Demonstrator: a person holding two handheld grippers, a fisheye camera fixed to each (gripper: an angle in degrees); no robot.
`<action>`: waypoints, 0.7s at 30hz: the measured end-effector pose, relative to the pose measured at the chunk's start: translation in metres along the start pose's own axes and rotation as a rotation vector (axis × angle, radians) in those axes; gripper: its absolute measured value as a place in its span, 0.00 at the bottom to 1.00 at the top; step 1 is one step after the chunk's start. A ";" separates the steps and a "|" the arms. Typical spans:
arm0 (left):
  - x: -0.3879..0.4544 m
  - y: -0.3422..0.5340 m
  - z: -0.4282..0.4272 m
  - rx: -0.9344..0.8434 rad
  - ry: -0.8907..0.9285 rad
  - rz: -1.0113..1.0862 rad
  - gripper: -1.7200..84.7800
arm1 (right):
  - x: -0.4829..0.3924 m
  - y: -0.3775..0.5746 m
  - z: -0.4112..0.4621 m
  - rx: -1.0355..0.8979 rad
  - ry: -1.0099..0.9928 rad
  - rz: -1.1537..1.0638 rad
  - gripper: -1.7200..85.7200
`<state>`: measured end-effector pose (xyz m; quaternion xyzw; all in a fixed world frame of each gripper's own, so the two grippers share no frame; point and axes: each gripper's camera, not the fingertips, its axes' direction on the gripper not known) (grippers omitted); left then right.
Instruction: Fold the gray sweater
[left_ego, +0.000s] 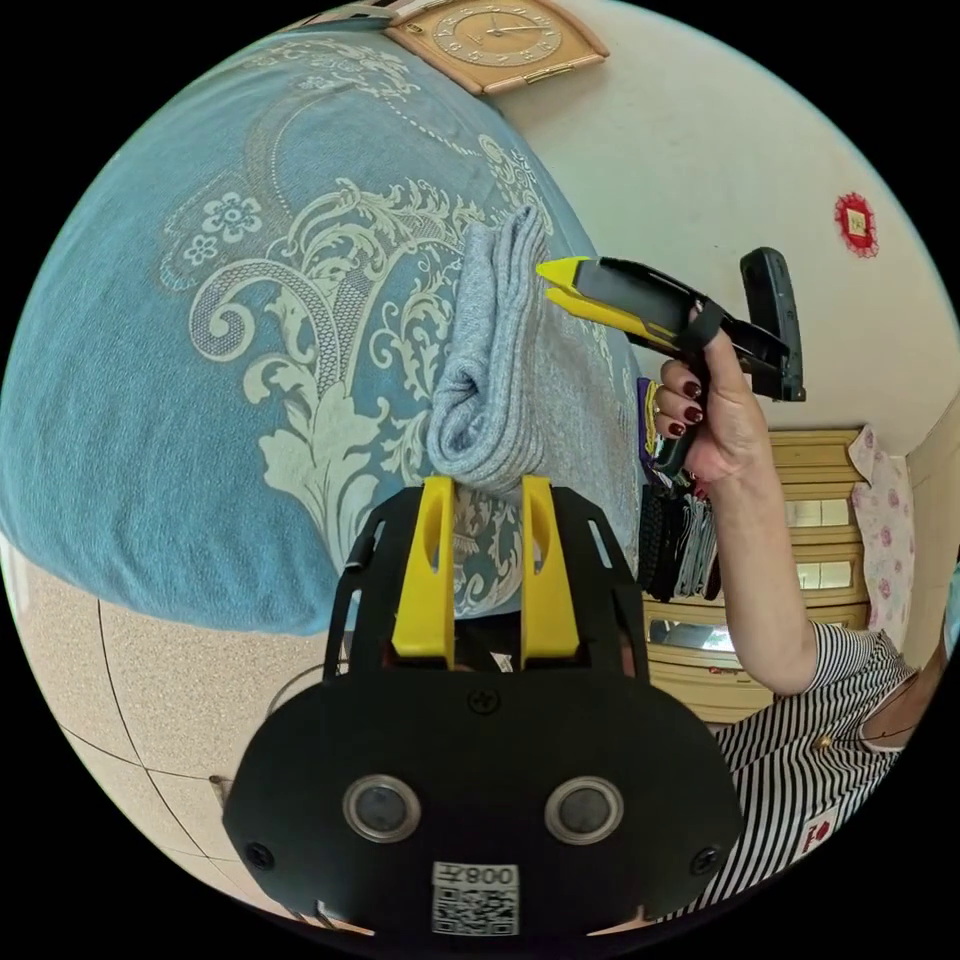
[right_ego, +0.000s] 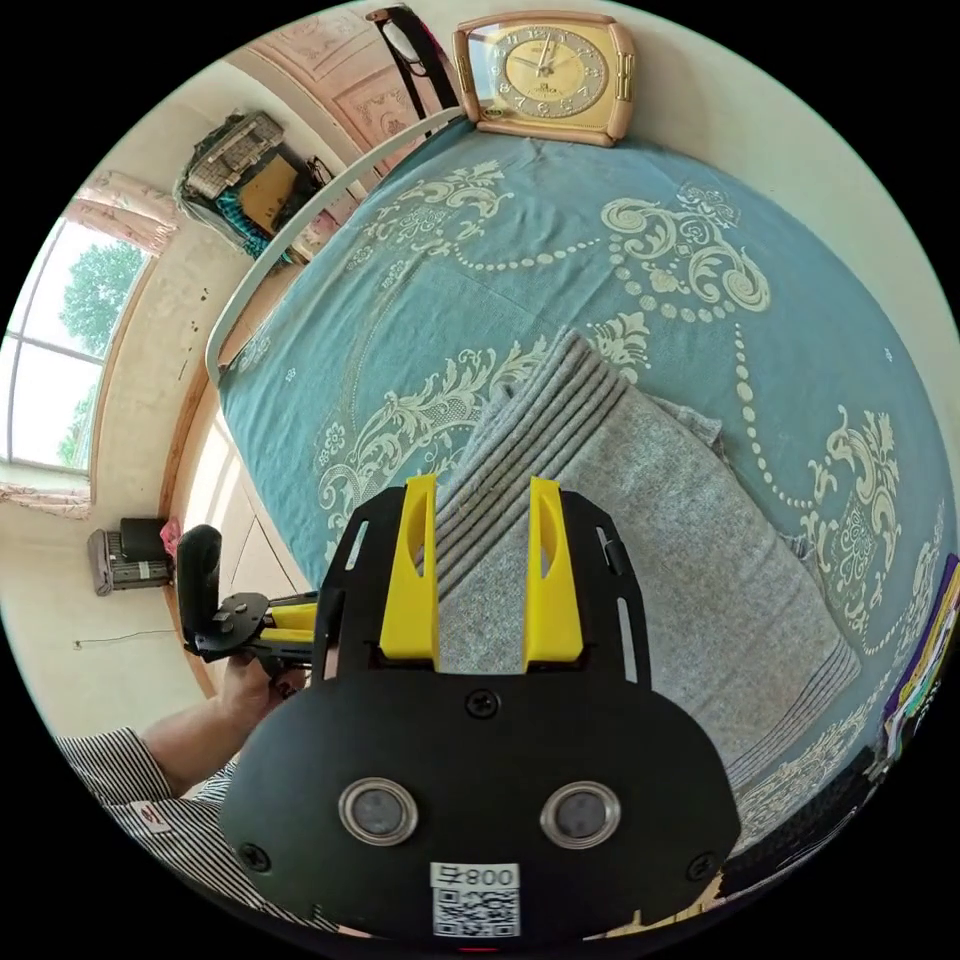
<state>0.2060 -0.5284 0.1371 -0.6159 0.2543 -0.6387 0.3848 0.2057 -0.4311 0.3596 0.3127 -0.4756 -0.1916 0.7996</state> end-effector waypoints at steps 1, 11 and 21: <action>-0.001 0.000 0.001 -0.001 -0.007 0.010 0.13 | -0.004 -0.005 0.007 -0.021 0.001 -0.002 0.18; 0.008 0.009 0.019 0.001 -0.076 0.100 0.12 | -0.057 -0.037 0.061 -0.098 0.396 0.019 0.12; 0.044 0.040 0.037 0.046 -0.185 0.229 0.08 | 0.014 -0.018 0.016 -0.056 0.122 0.069 0.09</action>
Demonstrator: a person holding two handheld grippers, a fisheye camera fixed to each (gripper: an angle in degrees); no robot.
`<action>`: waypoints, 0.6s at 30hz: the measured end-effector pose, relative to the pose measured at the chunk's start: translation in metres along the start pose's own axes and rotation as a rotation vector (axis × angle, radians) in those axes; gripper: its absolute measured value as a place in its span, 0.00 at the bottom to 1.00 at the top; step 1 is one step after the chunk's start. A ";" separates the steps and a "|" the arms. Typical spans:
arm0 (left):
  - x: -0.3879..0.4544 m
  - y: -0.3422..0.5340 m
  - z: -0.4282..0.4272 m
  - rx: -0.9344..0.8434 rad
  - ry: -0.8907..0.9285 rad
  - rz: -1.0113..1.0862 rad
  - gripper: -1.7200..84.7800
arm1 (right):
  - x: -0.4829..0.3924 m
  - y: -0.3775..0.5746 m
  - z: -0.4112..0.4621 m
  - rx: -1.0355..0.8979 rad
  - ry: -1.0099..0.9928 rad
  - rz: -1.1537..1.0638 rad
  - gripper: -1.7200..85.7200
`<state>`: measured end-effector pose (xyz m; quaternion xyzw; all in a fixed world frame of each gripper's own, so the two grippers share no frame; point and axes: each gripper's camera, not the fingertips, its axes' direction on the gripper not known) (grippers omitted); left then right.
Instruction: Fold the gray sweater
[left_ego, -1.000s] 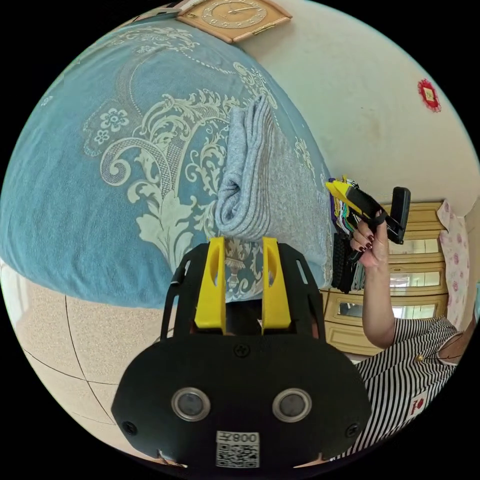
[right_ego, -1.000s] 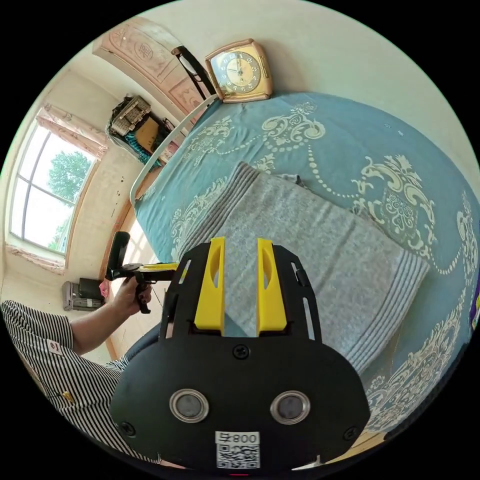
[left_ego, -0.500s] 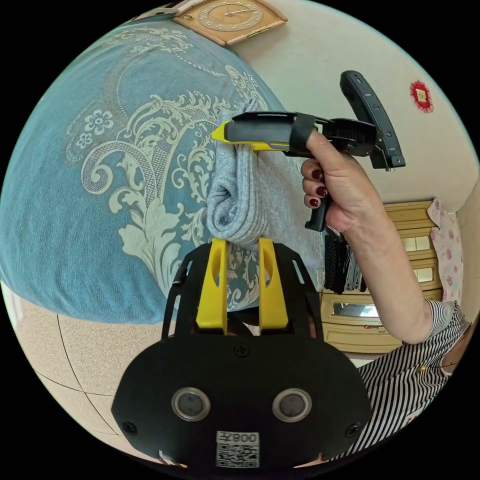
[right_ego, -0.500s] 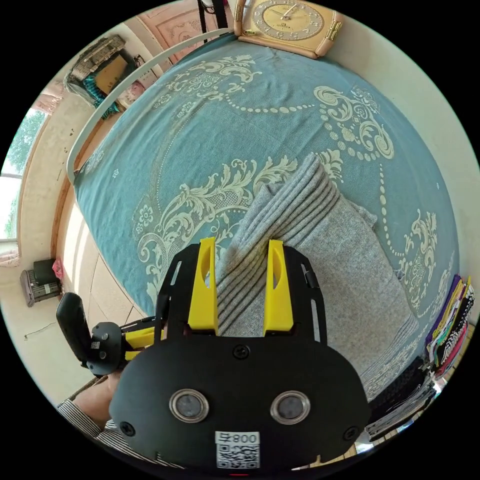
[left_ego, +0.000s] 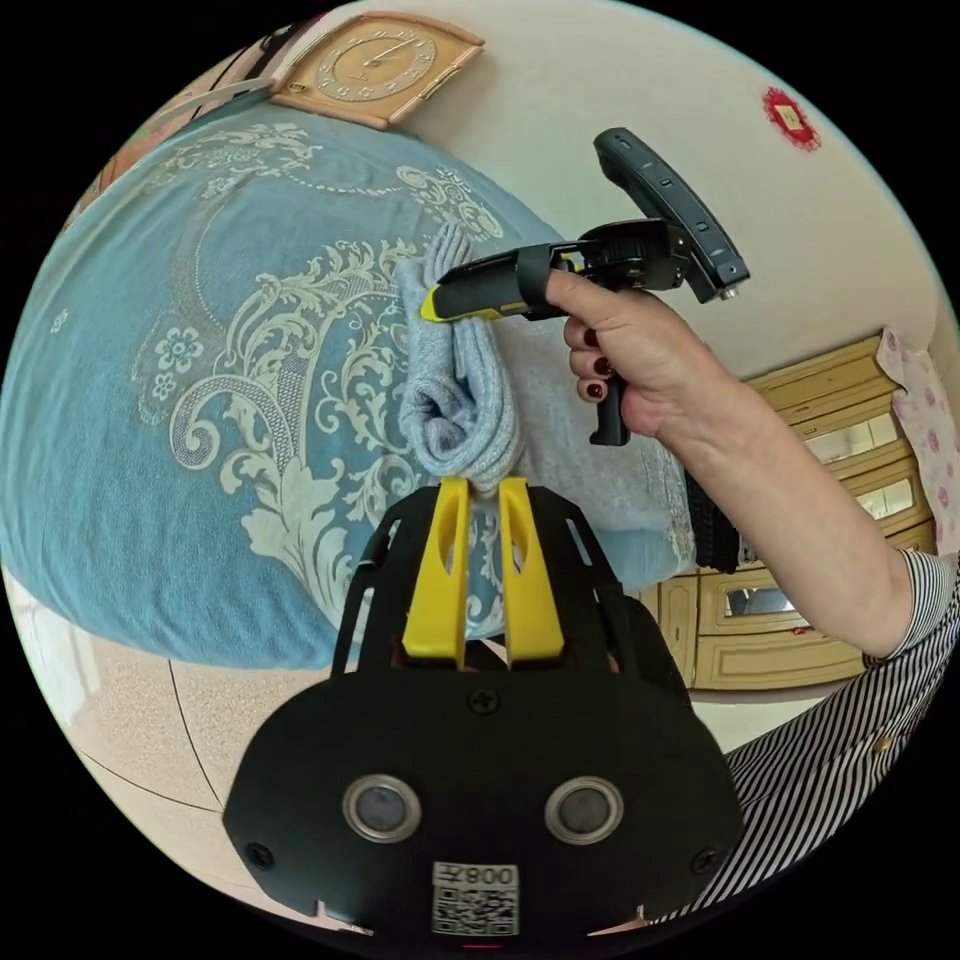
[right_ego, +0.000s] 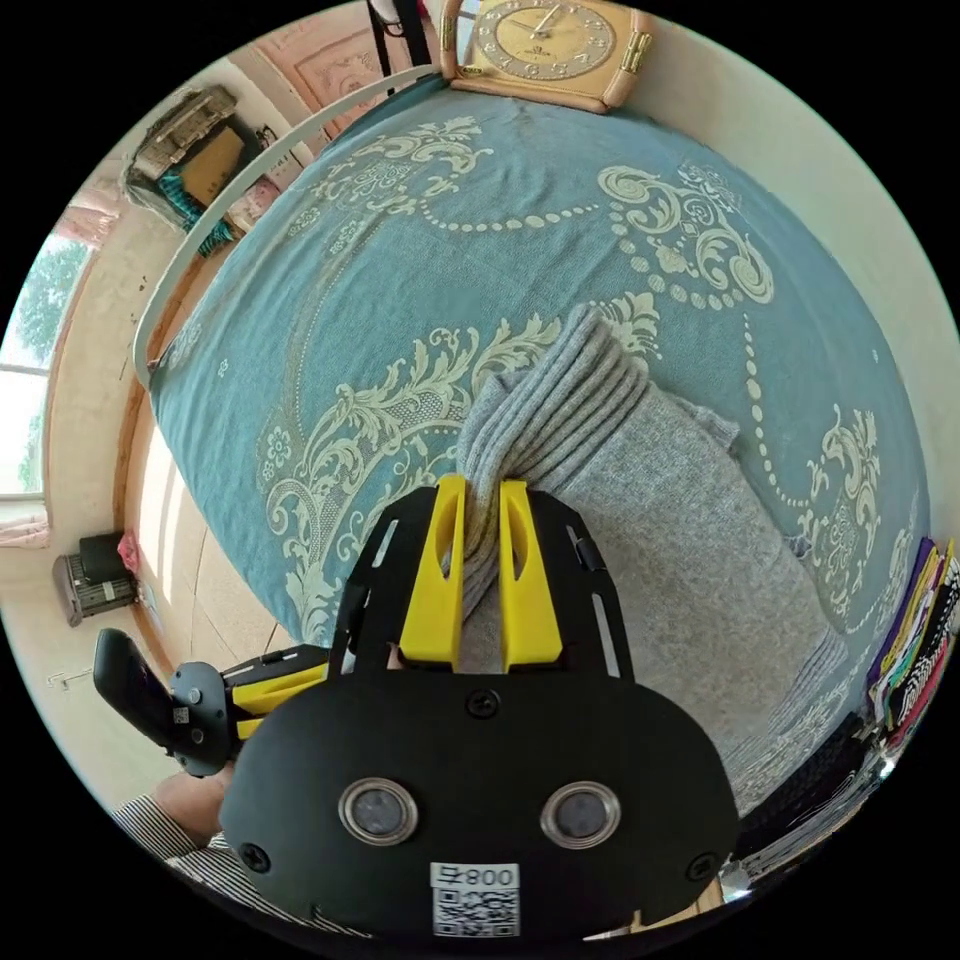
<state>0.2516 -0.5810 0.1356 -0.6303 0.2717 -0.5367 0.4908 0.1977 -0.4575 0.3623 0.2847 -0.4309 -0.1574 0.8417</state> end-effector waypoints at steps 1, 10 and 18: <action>0.010 0.003 0.001 0.007 -0.020 0.030 0.08 | 0.007 0.002 -0.004 0.004 -0.029 0.007 0.09; 0.119 0.026 0.005 0.077 -0.115 0.358 0.05 | 0.147 0.078 -0.100 0.193 -0.486 0.110 0.08; 0.241 0.046 0.049 0.051 -0.124 0.703 0.05 | 0.295 0.196 -0.178 0.354 -0.707 0.153 0.08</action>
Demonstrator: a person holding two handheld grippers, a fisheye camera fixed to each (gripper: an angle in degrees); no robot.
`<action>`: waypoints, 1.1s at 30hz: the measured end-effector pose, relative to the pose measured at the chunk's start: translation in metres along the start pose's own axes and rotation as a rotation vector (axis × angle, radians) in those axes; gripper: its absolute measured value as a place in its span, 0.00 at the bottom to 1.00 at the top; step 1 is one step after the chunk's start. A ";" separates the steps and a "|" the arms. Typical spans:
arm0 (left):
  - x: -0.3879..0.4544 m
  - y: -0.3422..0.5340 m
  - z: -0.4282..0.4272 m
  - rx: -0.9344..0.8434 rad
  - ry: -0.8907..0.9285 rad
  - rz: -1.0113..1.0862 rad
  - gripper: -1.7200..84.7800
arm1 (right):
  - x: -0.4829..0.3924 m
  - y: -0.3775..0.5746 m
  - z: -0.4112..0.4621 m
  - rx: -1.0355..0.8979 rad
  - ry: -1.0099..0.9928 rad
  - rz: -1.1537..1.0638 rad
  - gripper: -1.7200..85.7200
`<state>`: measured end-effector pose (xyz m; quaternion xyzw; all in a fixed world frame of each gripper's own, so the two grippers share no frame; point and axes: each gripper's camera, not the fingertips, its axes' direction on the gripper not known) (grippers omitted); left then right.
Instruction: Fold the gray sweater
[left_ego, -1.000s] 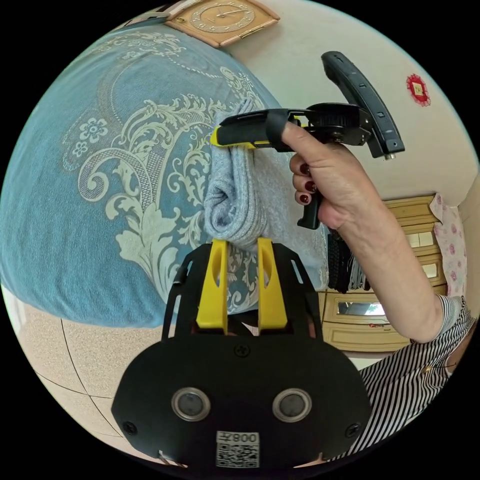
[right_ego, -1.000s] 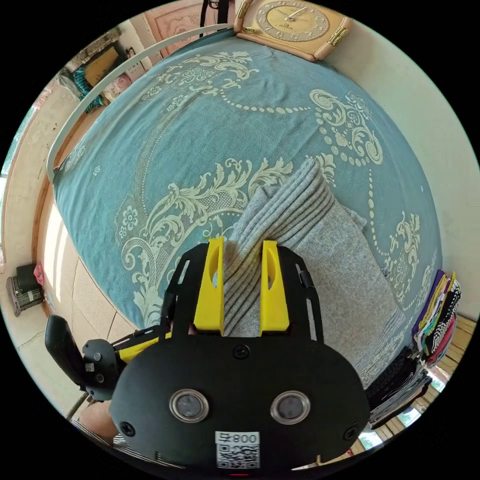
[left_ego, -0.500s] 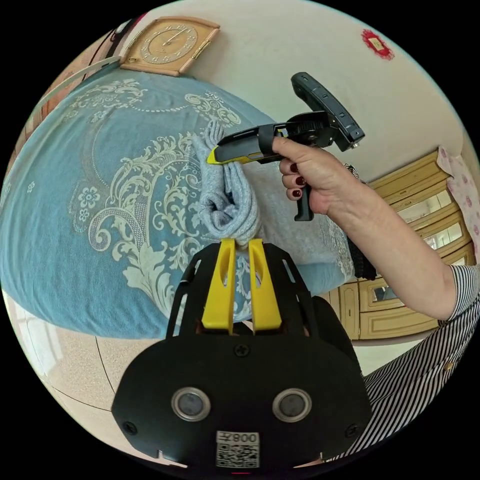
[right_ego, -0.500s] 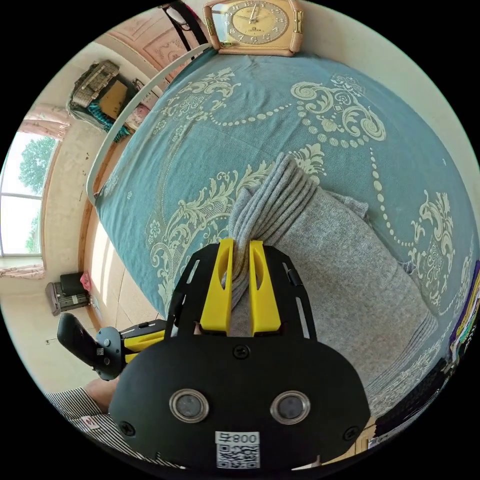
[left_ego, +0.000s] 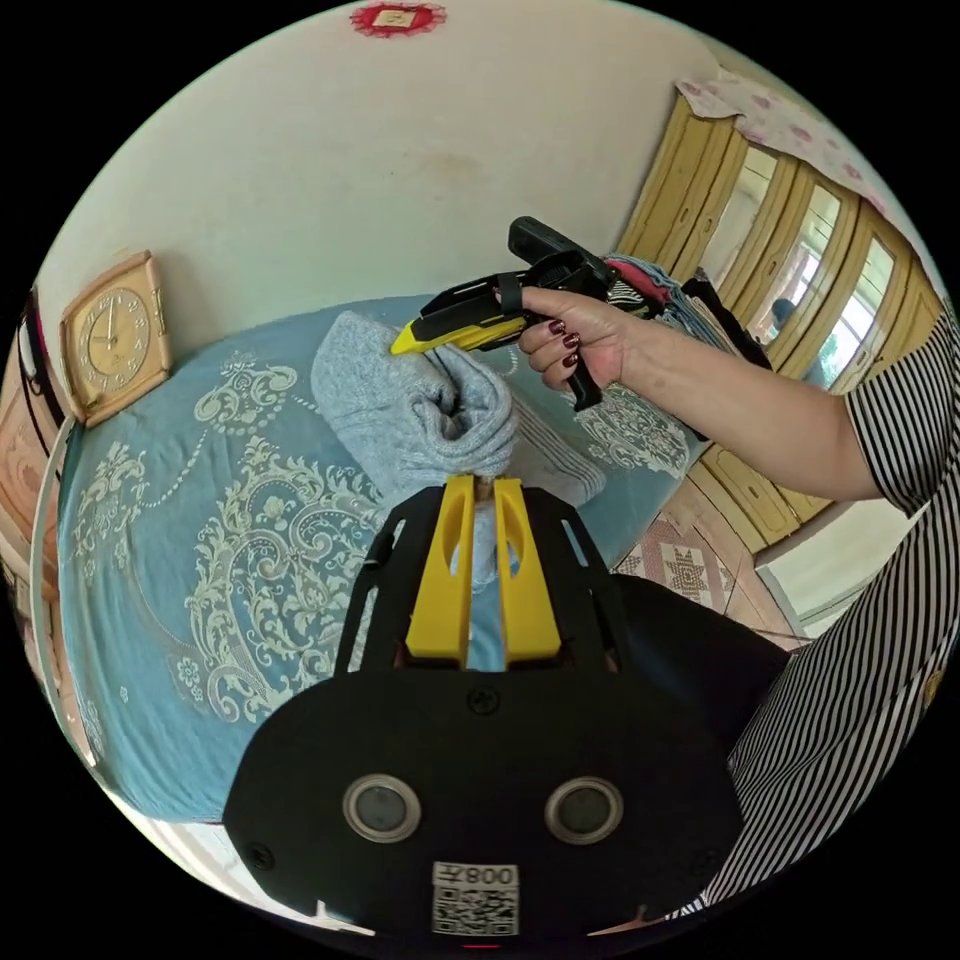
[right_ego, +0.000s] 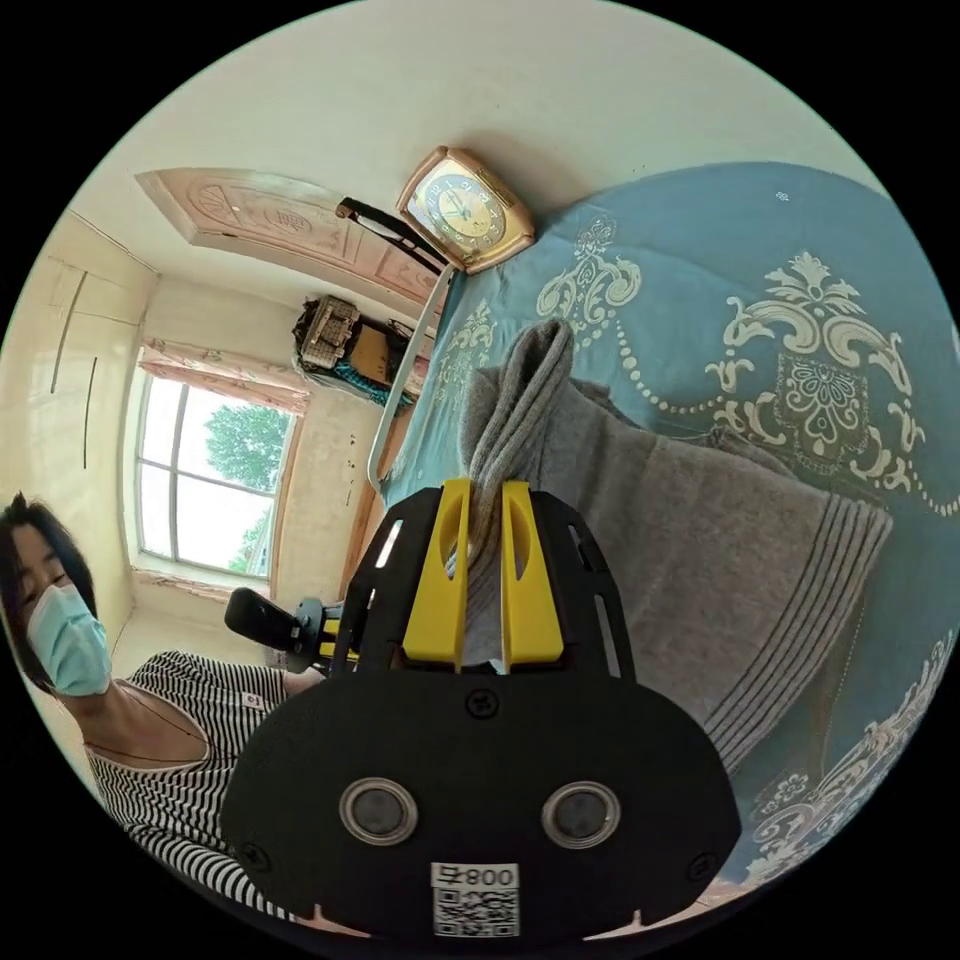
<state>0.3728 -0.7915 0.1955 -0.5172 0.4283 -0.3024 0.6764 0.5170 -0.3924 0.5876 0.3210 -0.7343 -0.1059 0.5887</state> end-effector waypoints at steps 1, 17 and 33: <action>0.016 -0.009 0.010 -0.008 0.007 0.040 0.05 | 0.006 0.005 -0.012 0.011 -0.011 0.003 0.08; 0.182 -0.057 0.191 -0.339 0.038 0.352 0.05 | 0.194 0.139 -0.140 0.156 -0.156 0.307 0.09; 0.231 -0.064 0.209 -0.303 -0.182 0.432 0.04 | 0.058 0.166 -0.111 -0.036 0.151 0.010 0.02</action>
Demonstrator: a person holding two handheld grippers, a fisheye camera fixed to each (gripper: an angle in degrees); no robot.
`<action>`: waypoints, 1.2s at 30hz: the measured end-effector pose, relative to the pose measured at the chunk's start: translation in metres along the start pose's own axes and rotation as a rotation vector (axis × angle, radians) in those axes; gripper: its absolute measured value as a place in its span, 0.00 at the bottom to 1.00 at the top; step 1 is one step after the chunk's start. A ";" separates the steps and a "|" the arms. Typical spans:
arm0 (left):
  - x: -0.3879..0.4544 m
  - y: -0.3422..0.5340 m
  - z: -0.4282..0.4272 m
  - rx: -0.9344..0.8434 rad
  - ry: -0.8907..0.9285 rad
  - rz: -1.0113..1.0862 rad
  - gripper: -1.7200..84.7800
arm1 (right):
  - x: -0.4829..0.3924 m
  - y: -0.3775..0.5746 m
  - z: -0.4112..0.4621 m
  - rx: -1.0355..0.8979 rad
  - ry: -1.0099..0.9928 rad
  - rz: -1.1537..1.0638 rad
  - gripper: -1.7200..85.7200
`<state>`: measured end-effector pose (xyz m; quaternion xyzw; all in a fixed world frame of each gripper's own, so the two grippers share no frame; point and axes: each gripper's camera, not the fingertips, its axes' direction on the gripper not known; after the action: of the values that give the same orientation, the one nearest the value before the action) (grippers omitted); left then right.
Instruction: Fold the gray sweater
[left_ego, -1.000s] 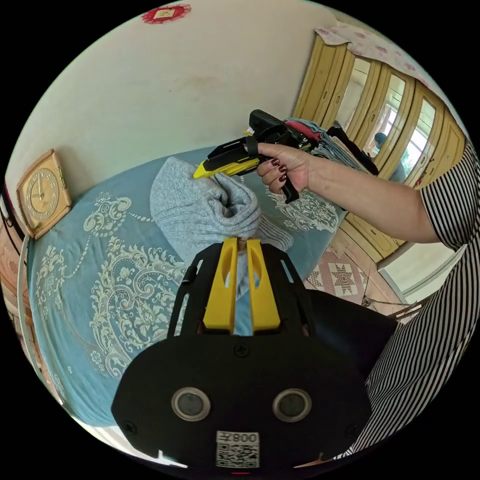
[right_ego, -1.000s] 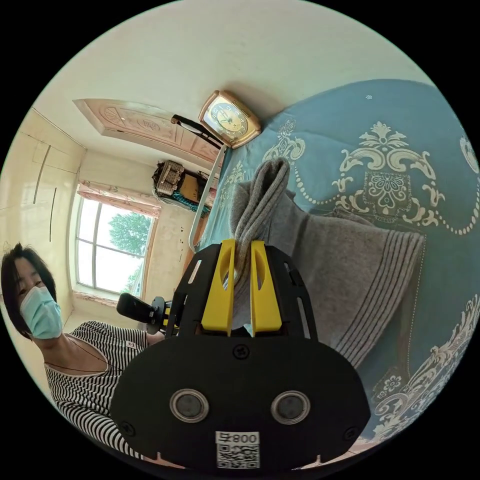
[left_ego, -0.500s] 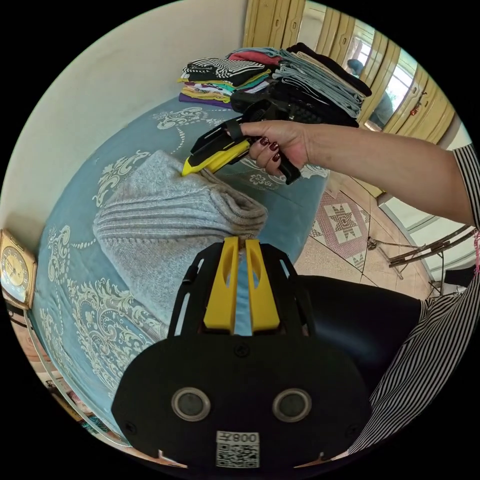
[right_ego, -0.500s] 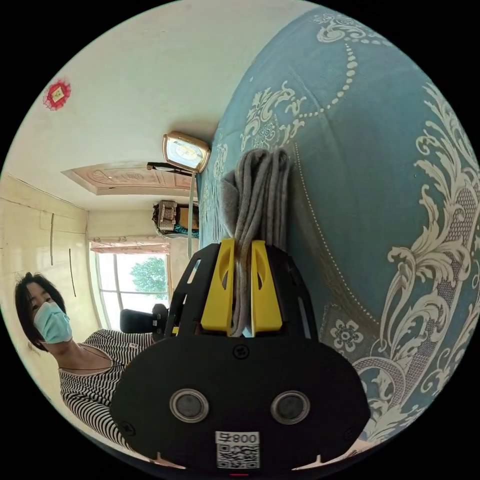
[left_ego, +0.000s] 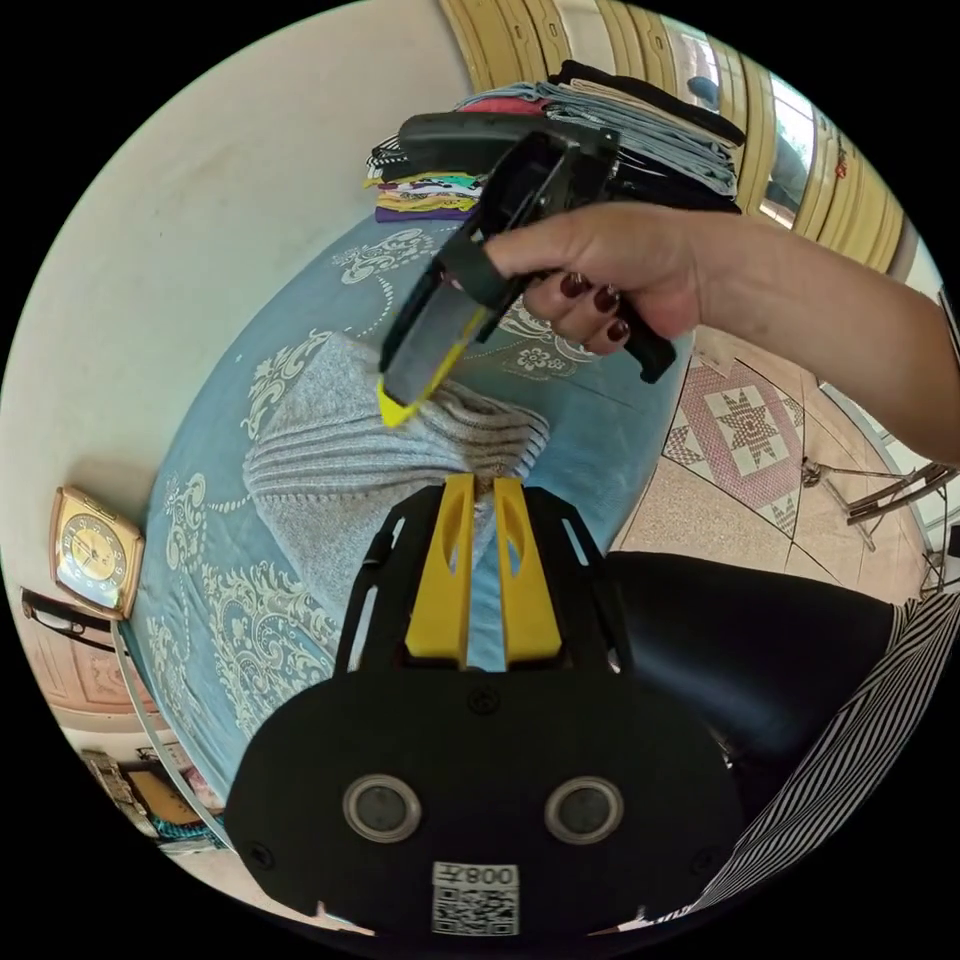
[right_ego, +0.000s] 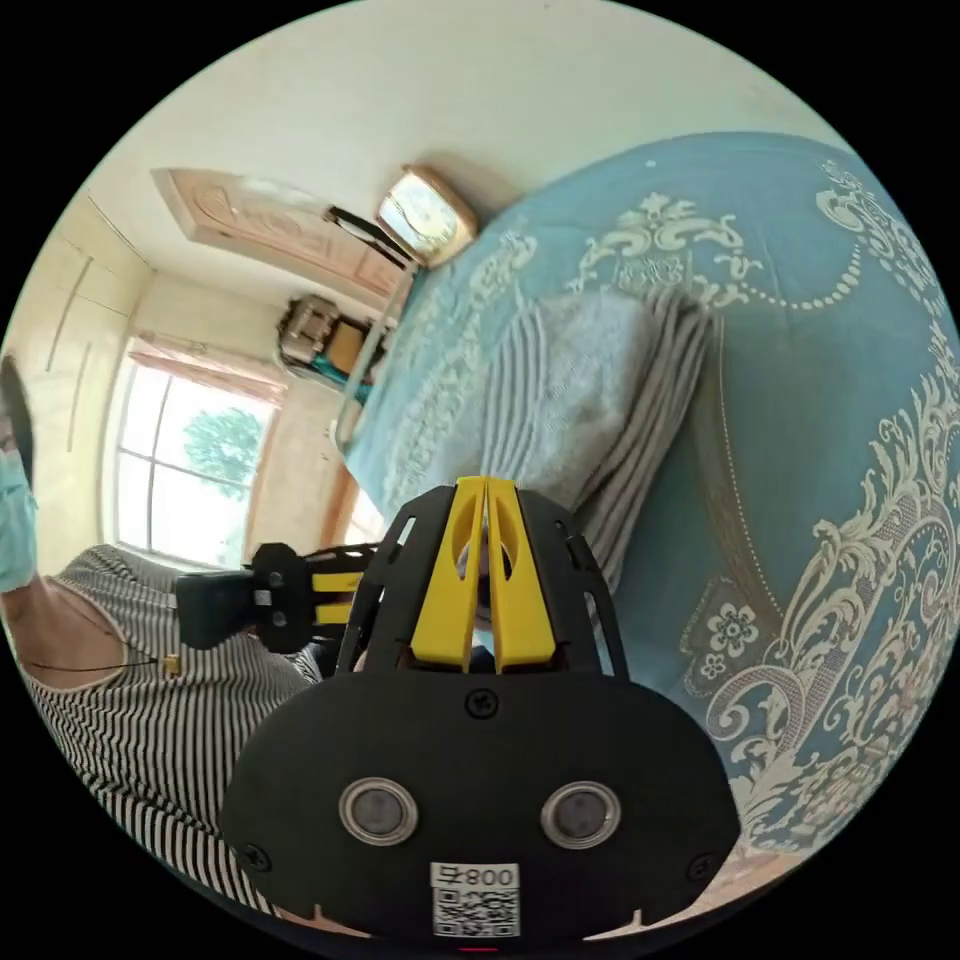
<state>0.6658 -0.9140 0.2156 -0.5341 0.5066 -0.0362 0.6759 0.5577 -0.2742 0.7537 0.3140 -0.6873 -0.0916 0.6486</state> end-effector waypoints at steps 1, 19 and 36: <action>-0.004 0.002 -0.002 0.012 0.014 -0.010 0.04 | 0.002 0.002 0.011 -0.035 0.068 0.007 0.02; -0.157 0.033 0.021 0.185 0.450 -0.349 0.02 | -0.025 -0.037 -0.019 0.223 0.192 0.044 0.02; -0.225 0.050 0.035 0.141 0.481 -0.380 0.02 | -0.055 0.029 0.034 0.023 0.071 0.023 0.02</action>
<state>0.5575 -0.7358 0.3199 -0.5472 0.5392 -0.3220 0.5533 0.5147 -0.2309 0.7188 0.3166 -0.6684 -0.0653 0.6699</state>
